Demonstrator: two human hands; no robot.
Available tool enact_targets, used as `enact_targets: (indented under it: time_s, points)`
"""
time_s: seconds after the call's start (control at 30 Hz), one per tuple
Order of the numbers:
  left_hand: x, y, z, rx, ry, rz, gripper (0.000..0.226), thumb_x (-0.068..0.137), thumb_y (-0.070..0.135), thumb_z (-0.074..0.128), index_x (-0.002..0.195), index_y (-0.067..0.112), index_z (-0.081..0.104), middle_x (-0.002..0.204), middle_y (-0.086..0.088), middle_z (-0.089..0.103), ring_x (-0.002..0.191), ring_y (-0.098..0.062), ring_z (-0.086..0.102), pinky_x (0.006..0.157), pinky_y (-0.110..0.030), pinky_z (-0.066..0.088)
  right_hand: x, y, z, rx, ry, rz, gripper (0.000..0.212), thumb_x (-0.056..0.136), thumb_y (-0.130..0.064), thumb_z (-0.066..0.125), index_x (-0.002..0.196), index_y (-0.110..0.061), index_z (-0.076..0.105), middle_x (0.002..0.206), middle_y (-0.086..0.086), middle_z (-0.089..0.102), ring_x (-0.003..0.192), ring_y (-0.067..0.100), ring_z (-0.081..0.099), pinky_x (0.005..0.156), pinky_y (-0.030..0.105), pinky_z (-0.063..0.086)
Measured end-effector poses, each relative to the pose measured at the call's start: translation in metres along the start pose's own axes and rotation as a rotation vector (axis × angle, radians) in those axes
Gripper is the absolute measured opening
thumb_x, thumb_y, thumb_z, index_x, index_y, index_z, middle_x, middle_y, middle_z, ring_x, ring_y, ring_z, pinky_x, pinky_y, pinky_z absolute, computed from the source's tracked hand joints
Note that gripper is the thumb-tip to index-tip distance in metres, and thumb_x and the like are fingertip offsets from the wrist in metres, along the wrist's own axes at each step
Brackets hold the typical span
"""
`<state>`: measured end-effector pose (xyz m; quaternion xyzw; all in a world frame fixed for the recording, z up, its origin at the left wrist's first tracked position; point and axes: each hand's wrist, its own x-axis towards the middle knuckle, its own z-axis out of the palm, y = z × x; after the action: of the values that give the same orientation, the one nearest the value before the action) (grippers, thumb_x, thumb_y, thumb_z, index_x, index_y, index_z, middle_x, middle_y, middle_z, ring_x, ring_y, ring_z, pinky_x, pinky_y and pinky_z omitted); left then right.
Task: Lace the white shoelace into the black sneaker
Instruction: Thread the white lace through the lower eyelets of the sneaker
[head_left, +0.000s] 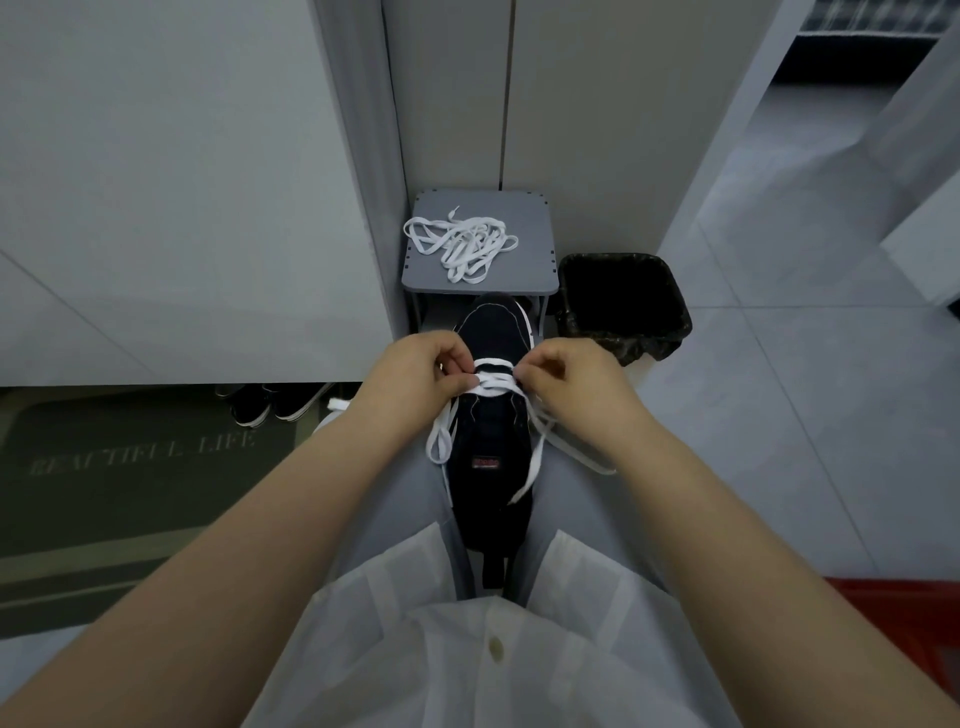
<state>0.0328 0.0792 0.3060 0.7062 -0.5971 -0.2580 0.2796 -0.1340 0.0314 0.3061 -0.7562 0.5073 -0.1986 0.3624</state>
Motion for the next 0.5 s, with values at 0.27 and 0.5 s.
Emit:
enact_targets:
  time_s: [0.27, 0.5]
  points:
    - [0.002, -0.003, 0.002, 0.08, -0.075, 0.071, 0.014, 0.086, 0.012, 0.059, 0.076, 0.019, 0.052, 0.077, 0.009, 0.047, 0.069, -0.002, 0.045, 0.062, -0.006, 0.034, 0.009, -0.008, 0.012, -0.112, -0.05, -0.03, 0.01, 0.081, -0.024, 0.069, 0.079, -0.015, 0.069, 0.071, -0.007, 0.062, 0.07, 0.011, 0.053, 0.067, 0.027, 0.044]
    - [0.007, 0.007, -0.017, 0.103, -0.172, 0.093, 0.024, 0.09, 0.013, 0.053, 0.07, 0.025, 0.045, 0.065, 0.009, 0.05, 0.059, -0.005, 0.043, 0.056, -0.018, 0.033, 0.007, -0.016, 0.001, -0.164, -0.072, -0.11, 0.011, 0.09, -0.022, 0.057, 0.087, -0.015, 0.066, 0.064, -0.016, 0.049, 0.071, 0.009, 0.049, 0.072, 0.029, 0.044]
